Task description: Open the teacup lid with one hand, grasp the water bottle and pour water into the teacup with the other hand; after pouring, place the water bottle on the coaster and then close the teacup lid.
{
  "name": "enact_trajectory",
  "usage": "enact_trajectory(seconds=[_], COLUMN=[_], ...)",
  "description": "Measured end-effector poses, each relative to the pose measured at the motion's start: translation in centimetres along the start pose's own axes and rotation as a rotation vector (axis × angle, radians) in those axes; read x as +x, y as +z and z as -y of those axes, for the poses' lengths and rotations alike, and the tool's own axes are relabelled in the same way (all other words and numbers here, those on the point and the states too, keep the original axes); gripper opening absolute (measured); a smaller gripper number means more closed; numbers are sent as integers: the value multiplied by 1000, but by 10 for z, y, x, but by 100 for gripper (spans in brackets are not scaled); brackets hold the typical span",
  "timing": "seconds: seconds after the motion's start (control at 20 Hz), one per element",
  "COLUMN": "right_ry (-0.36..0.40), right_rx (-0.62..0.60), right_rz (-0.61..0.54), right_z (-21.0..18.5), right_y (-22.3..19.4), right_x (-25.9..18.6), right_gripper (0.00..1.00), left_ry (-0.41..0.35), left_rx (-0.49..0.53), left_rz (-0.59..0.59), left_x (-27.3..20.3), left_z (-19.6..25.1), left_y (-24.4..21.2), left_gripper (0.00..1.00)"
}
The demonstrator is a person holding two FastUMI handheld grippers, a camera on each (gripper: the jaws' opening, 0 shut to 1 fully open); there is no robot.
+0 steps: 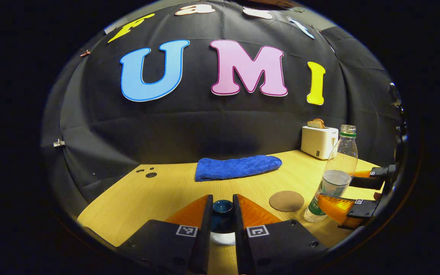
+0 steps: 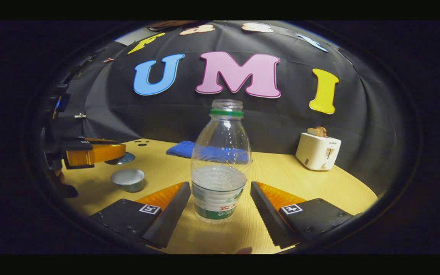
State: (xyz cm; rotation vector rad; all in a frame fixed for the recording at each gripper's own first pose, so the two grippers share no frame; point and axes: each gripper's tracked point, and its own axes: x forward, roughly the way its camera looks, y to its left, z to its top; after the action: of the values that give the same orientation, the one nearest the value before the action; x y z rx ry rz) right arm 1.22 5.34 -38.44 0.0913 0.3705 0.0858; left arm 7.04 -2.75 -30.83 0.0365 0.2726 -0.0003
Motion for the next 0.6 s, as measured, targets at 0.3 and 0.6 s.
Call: enact_trajectory(seconds=[0.3, 0.6], right_ry=[1, 16], right_rx=[-12, 57], right_rz=[-50, -82], right_z=[-7, -5], right_y=[-17, -21], right_x=[9, 12], right_gripper=[98, 79], left_ry=[22, 24], left_rx=[-16, -15], left_rz=[-1, 5], left_x=[-4, -6], left_z=[-3, -5], left_y=[-6, -5], left_gripper=[29, 32])
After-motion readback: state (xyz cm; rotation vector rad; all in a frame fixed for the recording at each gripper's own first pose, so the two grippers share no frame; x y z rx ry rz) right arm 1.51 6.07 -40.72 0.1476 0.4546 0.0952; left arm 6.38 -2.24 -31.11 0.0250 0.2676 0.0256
